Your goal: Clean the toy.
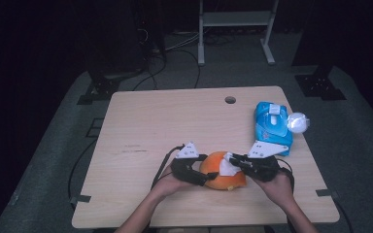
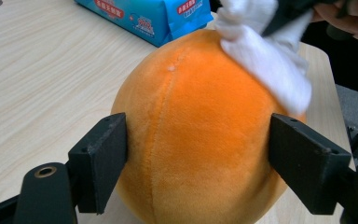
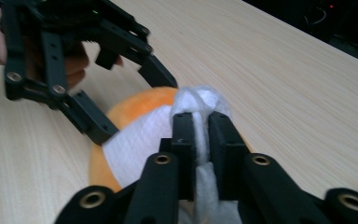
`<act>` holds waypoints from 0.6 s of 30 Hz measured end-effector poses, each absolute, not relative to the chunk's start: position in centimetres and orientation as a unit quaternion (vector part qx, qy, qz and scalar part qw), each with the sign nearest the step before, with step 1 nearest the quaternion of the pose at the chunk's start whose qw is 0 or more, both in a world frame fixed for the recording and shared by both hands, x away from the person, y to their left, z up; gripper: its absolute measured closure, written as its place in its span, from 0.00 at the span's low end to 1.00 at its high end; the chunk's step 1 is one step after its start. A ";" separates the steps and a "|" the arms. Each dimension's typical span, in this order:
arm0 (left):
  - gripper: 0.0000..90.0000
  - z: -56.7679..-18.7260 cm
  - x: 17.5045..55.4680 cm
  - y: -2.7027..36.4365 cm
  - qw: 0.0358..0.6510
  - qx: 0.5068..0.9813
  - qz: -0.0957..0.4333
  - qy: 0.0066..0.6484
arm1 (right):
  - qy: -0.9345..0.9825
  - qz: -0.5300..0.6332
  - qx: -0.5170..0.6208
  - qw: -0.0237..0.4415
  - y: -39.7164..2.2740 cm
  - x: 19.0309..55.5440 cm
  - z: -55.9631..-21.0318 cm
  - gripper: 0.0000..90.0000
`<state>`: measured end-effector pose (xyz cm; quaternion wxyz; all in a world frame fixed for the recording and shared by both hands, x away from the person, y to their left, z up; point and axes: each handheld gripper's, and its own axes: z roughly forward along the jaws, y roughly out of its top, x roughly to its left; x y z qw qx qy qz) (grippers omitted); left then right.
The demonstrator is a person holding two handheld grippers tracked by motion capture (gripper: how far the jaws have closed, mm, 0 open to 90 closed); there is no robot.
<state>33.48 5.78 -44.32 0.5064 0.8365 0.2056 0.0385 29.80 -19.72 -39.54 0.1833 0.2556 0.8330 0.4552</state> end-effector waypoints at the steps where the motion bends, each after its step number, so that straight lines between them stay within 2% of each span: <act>1: 0.24 -44.3 33.4 5.8 0.505 0.837 0.040 0.205 | 0.838 0.449 0.249 0.186 -19.4 29.7 -39.5 0.86; 3: 0.24 -44.3 33.4 5.8 0.503 0.838 0.041 0.205 | 0.841 0.440 0.244 0.199 -19.2 29.6 -39.4 0.83; 7: 0.24 -44.3 33.4 5.9 0.503 0.839 0.038 0.205 | 0.833 0.451 0.254 0.194 -20.1 29.6 -39.3 0.78; 18: 0.23 -44.2 33.5 5.8 0.501 0.838 0.033 0.216 | 0.829 0.476 0.229 0.181 -20.5 28.7 -38.6 0.72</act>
